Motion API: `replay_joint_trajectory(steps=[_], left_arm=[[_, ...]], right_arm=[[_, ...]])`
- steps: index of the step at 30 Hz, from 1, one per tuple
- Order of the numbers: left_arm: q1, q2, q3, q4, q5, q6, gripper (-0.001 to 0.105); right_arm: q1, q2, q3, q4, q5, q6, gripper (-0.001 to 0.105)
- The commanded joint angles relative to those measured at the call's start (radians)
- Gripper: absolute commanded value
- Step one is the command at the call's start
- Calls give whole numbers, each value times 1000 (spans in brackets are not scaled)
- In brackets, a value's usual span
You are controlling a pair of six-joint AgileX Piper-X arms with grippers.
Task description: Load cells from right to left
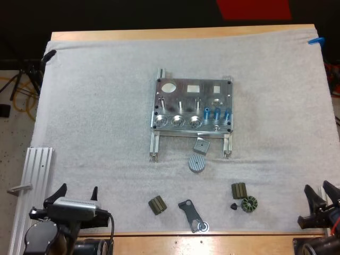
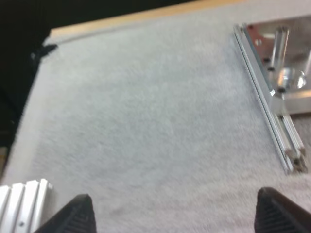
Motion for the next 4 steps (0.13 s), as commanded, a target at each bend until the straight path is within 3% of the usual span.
replay_joint_trajectory(steps=[1, 4], left_arm=[[1, -139, 7, -11, 8, -16, 66], [1, -139, 10, -27, 13, -13, 66]], right_arm=[[-1, -46, 4, -20, -6, 4, 44], [-1, -46, 14, -42, -6, -2, 44]])
